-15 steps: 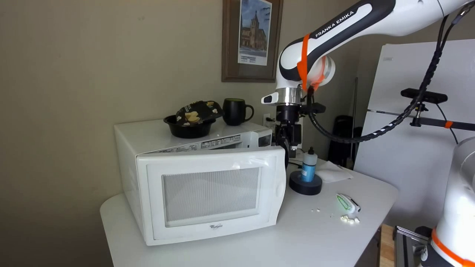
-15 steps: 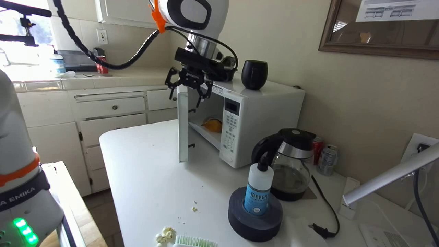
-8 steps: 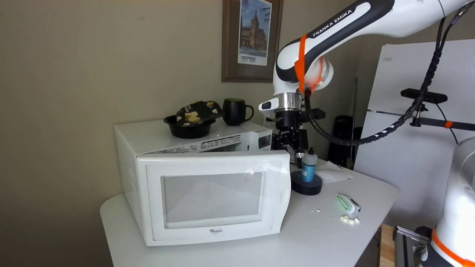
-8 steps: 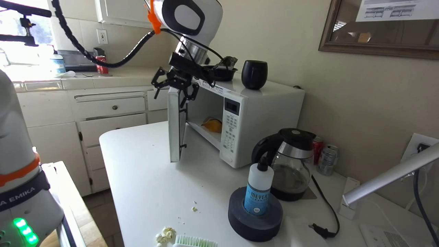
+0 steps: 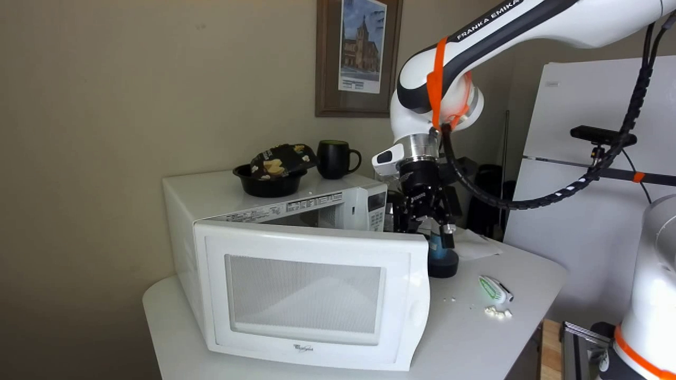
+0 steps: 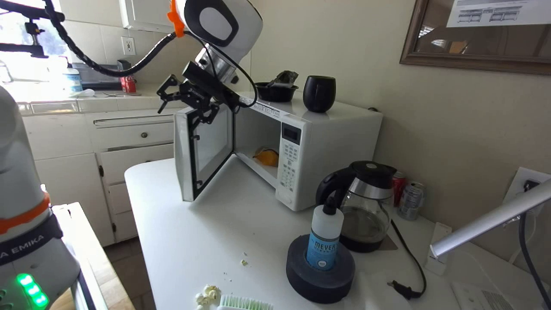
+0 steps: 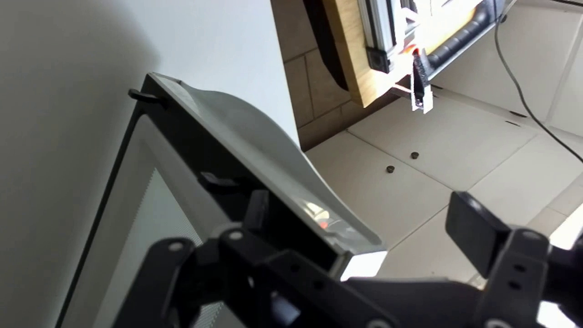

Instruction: Press the microwave door ejecting button

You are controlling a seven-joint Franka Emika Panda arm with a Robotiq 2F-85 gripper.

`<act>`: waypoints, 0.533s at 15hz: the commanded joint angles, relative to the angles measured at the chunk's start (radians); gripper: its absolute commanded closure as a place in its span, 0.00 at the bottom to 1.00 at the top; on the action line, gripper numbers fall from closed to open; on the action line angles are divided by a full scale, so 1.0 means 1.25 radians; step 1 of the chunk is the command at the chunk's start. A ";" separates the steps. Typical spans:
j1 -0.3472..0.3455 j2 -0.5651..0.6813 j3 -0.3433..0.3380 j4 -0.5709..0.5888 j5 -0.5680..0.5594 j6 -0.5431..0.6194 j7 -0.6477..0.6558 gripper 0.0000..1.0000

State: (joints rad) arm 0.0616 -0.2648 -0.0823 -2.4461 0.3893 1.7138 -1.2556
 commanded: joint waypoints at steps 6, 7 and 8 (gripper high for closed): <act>0.013 -0.183 0.037 -0.092 0.118 0.085 0.099 0.00; 0.013 -0.196 0.035 -0.097 0.130 0.115 0.112 0.00; 0.013 -0.216 0.032 -0.107 0.140 0.143 0.131 0.00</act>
State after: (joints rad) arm 0.0800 -0.4507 -0.0415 -2.5208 0.5153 1.7955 -1.1546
